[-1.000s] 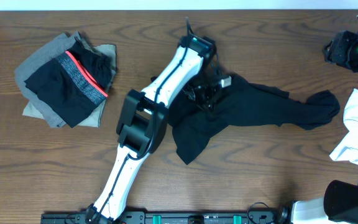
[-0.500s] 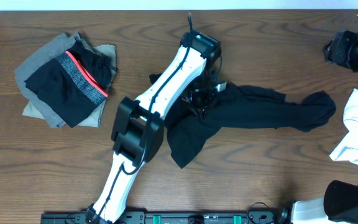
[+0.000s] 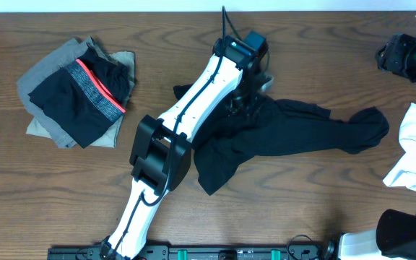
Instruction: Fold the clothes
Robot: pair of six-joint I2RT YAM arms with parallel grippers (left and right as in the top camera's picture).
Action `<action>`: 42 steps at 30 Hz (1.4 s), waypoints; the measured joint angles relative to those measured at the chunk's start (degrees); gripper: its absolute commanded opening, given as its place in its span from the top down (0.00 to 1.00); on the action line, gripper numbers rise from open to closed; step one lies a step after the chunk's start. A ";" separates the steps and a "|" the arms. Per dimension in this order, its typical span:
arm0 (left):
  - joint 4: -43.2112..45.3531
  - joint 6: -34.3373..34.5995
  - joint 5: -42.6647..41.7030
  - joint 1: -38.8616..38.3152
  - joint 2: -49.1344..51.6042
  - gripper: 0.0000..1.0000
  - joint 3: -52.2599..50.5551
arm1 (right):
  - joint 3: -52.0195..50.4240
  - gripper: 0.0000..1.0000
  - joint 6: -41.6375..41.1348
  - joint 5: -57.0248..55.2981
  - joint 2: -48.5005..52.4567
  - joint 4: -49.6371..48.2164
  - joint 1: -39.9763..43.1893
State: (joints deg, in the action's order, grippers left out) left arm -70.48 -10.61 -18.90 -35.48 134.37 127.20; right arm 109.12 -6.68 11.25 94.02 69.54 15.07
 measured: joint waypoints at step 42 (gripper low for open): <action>19.32 -10.88 -8.31 -2.82 7.10 0.44 0.00 | 0.00 0.49 0.00 0.79 0.00 3.34 0.00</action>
State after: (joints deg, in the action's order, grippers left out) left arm -51.16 -21.50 -27.20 -38.30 141.47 127.20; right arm 109.12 -6.68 12.03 94.02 72.88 15.07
